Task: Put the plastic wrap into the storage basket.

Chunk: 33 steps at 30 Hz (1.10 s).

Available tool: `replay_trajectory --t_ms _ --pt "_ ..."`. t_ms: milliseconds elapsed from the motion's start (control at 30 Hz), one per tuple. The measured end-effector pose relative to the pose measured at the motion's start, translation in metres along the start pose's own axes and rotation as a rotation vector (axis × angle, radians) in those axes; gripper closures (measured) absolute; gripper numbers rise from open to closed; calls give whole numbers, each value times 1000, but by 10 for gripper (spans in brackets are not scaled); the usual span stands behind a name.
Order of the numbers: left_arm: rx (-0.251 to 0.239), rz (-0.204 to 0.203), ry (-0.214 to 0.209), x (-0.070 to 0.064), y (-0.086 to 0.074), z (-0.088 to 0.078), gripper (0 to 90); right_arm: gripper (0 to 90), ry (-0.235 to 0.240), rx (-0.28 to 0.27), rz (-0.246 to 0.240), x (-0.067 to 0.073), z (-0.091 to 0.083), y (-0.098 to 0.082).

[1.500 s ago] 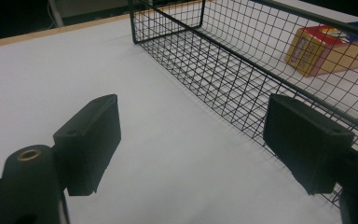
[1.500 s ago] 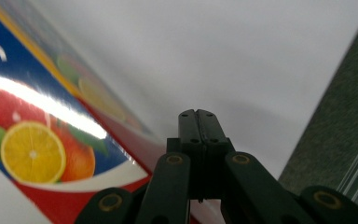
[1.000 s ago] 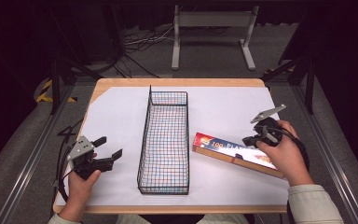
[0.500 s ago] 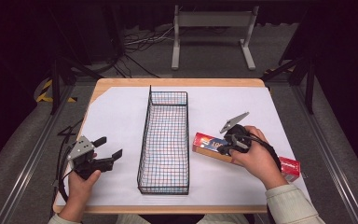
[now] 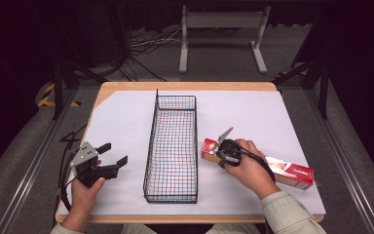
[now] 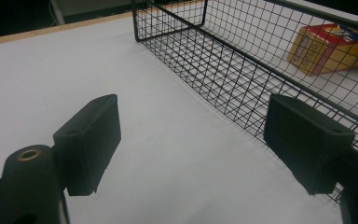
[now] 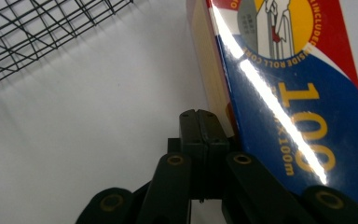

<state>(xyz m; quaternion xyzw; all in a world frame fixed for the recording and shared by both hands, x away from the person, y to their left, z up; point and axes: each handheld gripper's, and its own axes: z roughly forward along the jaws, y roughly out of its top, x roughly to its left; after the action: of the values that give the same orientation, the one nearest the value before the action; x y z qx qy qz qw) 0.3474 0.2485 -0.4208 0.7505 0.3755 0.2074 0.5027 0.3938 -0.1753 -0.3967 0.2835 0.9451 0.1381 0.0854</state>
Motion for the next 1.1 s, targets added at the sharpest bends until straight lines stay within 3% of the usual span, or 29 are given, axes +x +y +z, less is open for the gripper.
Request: replay_trajectory --t_ms 300,367,633,1100 --pt "-4 11 5 -1 0 0 195 900 -38 -1 28 -2 9 8" --pt "-5 5 3 -1 0 0 195 900 -72 -13 47 -8 12 11" --pt "-1 6 3 0 0 -1 195 900 -111 -42 135 -36 15 19" --pt "-9 2 -3 0 -1 -3 193 900 -177 -63 226 -83 14 28"
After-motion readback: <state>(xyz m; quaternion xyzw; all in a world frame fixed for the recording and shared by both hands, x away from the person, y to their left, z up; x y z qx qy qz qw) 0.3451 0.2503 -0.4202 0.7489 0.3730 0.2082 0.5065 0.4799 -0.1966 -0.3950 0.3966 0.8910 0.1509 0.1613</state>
